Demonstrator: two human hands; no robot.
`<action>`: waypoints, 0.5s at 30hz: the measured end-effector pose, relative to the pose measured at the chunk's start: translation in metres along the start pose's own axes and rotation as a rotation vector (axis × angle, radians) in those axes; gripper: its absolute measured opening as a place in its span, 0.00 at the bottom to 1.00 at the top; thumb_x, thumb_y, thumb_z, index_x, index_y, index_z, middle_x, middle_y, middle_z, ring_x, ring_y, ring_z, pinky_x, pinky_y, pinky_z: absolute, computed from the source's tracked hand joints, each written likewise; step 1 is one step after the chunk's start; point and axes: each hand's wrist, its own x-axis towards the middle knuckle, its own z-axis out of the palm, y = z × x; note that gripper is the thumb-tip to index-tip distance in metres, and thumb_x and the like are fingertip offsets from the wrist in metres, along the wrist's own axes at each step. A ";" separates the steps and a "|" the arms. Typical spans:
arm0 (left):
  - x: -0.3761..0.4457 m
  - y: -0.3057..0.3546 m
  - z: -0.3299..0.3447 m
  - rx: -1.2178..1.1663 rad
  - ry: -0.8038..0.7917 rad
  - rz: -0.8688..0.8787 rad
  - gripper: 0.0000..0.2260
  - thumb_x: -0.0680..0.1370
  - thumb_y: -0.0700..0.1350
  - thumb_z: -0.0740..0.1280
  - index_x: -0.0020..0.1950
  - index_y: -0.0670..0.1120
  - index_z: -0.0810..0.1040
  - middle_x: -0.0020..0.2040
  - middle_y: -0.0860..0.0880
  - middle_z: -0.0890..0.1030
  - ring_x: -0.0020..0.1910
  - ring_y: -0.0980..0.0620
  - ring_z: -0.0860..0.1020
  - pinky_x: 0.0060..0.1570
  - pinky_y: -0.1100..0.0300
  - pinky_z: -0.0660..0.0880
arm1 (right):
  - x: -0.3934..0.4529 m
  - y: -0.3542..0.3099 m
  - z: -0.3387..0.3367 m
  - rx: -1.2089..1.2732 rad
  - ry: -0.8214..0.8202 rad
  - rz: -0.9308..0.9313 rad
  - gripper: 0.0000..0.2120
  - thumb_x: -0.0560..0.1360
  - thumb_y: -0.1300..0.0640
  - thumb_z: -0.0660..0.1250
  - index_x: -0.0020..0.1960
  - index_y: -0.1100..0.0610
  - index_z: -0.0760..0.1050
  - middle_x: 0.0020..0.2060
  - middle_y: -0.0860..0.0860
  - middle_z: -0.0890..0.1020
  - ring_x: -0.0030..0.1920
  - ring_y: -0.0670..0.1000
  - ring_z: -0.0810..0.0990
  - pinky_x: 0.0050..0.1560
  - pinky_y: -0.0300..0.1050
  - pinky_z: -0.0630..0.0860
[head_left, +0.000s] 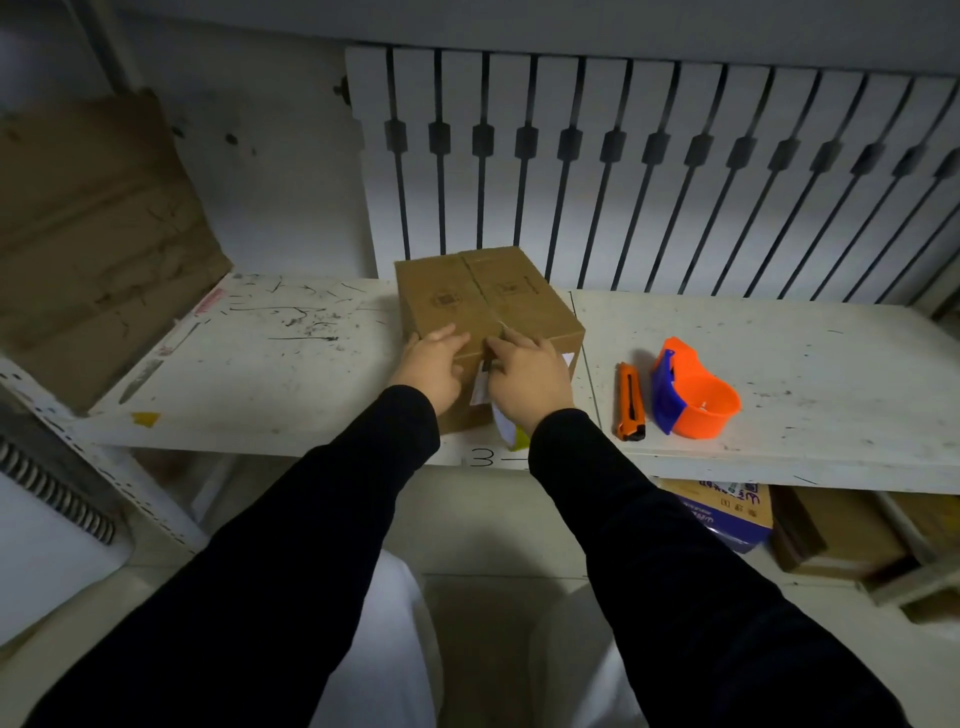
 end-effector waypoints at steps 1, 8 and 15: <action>-0.001 -0.002 0.000 -0.004 0.021 -0.010 0.24 0.78 0.34 0.58 0.73 0.48 0.64 0.77 0.48 0.61 0.75 0.45 0.59 0.75 0.52 0.57 | 0.000 0.000 -0.001 0.010 -0.018 -0.021 0.21 0.75 0.60 0.56 0.67 0.54 0.70 0.71 0.52 0.69 0.67 0.60 0.65 0.69 0.54 0.63; -0.007 0.004 -0.002 -0.055 0.092 -0.129 0.29 0.78 0.33 0.57 0.76 0.50 0.56 0.78 0.47 0.53 0.76 0.45 0.57 0.74 0.51 0.60 | 0.008 0.017 -0.010 -0.060 0.027 0.150 0.27 0.75 0.58 0.59 0.73 0.50 0.58 0.75 0.58 0.57 0.74 0.63 0.55 0.74 0.57 0.54; -0.012 0.007 0.003 -0.117 0.119 -0.232 0.26 0.79 0.36 0.57 0.76 0.47 0.55 0.79 0.45 0.48 0.76 0.43 0.58 0.73 0.52 0.61 | 0.006 0.024 -0.011 -0.032 -0.042 0.168 0.20 0.75 0.58 0.56 0.67 0.54 0.68 0.67 0.59 0.68 0.67 0.63 0.63 0.66 0.56 0.65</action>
